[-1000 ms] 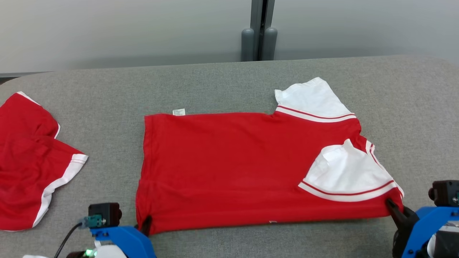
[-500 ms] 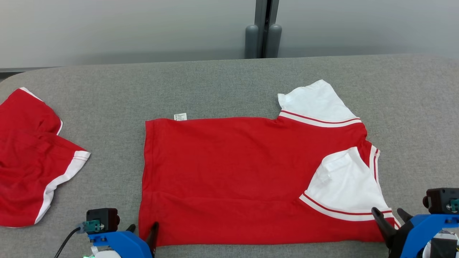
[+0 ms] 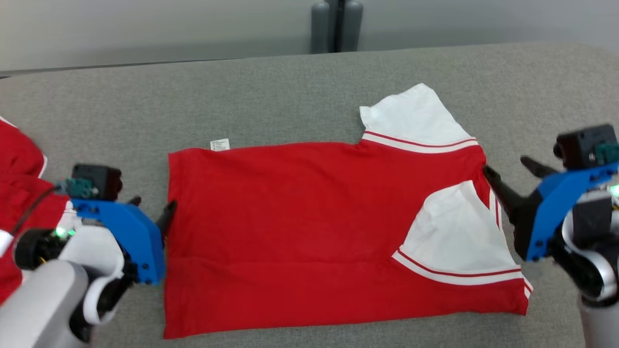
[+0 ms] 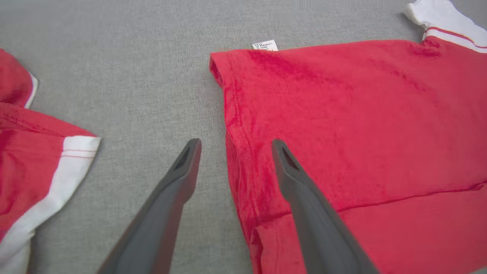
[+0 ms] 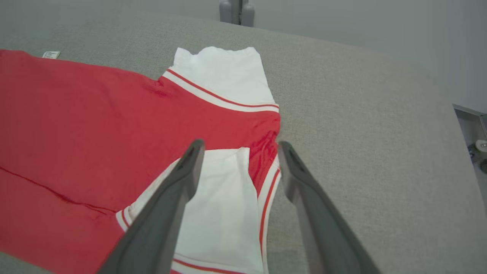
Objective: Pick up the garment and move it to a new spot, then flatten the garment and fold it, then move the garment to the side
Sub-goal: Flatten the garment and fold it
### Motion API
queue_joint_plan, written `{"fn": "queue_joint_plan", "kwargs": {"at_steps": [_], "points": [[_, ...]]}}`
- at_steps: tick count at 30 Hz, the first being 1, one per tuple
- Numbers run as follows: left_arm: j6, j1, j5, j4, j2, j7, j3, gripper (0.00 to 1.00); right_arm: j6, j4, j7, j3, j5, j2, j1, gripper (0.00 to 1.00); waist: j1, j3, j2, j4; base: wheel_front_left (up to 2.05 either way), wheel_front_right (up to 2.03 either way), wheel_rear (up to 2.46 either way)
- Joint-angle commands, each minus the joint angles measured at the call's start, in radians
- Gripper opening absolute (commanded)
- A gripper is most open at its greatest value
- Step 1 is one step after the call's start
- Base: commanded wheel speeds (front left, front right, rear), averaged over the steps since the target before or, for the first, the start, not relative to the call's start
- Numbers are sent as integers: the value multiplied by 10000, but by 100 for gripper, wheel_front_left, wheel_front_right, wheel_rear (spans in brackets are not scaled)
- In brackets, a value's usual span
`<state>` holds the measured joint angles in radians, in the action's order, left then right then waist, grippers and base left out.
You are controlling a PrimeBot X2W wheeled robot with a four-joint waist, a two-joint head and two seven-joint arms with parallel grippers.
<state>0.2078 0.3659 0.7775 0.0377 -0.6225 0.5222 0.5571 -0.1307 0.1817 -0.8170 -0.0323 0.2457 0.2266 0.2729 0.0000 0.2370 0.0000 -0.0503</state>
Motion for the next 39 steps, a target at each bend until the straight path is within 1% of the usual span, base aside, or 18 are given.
{"fn": "queue_joint_plan", "kwargs": {"at_steps": [1,6,9,12,17,25,32,36,37,38,39], "points": [[-154,420,88,78,-132,234,-121,100,-1,-181,12,184,190,38,618,100,0,135,0,-115,0,0,0],[-792,1973,563,513,-579,1174,-538,100,-1,-1202,339,910,703,28,2640,100,0,777,0,-511,0,0,0],[-998,2700,743,789,-685,1771,-581,100,-1,-1916,628,1353,974,31,3477,100,0,1090,0,-690,0,0,0],[-1093,3230,713,1071,-848,2388,-448,100,-1,-2484,925,1691,1228,47,4040,100,0,1351,0,-872,0,0,0],[-1108,3652,579,1419,-1138,3096,-278,100,-1,-3223,1436,2028,1561,-72,4566,100,0,1633,0,-1217,0,0,0],[-983,3329,409,1747,-1444,3586,40,100,-1,-3954,1978,2336,1928,-44,4916,100,0,1946,0,-1539,0,0,0],[-921,3478,198,1942,-1616,3520,66,100,-1,-4243,2236,2354,2047,70,5135,100,0,2198,0,-1600,0,0,0],[-995,3513,417,2009,-1367,3395,1,99,-1,-4375,2284,2392,2161,43,5295,100,0,2355,0,-1581,0,0,0],[-1021,3528,431,2034,-1338,3356,7,84,-1,-4410,2296,2411,2191,43,5324,100,0,2391,0,-1575,0,0,0],[-1100,3535,494,2046,-1282,3342,21,73,-1,-4427,2311,2422,2226,48,5332,100,0,2434,0,-1570,0,0,0],[-1128,3515,570,2080,-1217,3367,28,49,-1,-4450,2315,2428,2242,48,5352,100,0,2470,0,-1564,0,0,0]]}}
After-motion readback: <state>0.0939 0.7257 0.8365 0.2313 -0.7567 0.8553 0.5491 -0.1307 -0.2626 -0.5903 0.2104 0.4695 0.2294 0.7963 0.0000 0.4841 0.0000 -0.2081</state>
